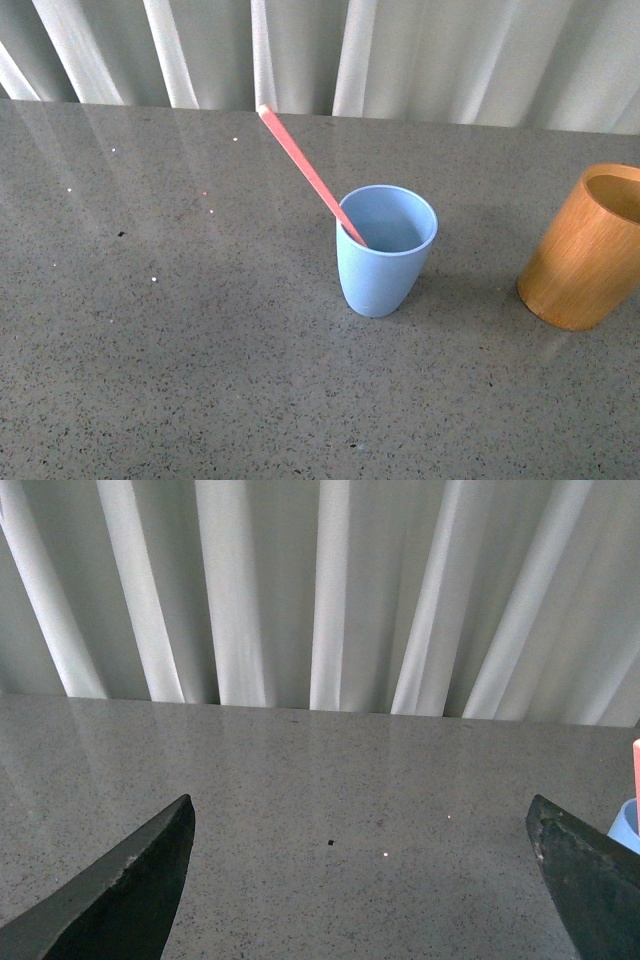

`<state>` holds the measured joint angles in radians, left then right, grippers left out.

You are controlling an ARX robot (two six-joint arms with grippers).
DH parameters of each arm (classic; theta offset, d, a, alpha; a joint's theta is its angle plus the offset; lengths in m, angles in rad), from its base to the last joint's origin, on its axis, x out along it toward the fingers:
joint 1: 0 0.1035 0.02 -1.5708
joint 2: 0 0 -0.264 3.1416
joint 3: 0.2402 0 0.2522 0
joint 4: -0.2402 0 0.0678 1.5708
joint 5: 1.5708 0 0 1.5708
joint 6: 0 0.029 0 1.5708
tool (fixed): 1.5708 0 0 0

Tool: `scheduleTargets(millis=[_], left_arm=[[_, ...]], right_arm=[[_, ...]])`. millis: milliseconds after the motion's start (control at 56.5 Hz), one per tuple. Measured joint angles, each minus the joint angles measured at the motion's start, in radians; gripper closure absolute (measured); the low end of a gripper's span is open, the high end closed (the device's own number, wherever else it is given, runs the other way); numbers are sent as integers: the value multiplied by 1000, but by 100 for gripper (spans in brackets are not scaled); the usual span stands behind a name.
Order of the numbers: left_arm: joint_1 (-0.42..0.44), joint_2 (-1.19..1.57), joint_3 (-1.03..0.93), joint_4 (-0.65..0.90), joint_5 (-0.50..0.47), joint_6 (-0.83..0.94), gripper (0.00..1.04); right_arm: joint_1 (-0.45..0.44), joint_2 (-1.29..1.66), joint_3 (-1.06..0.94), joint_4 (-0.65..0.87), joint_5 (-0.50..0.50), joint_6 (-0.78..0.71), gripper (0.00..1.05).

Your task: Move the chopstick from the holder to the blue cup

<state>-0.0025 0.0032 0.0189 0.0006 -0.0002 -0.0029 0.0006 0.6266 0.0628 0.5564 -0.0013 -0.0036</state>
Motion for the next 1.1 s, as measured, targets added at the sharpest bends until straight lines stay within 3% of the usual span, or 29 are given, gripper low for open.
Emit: scheduleTargets(millis=[230,513,1097], left_arm=[[0,0,0,0,0,0,7],[0,0,0,0,0,0,7],[0,0,0,0,0,0,7]], right_arm=[[0,-92,-40,-30,0,0,104],[0,-261,-40,-190,0,0,104],[0,-445,-40,-370,0,0,104]])
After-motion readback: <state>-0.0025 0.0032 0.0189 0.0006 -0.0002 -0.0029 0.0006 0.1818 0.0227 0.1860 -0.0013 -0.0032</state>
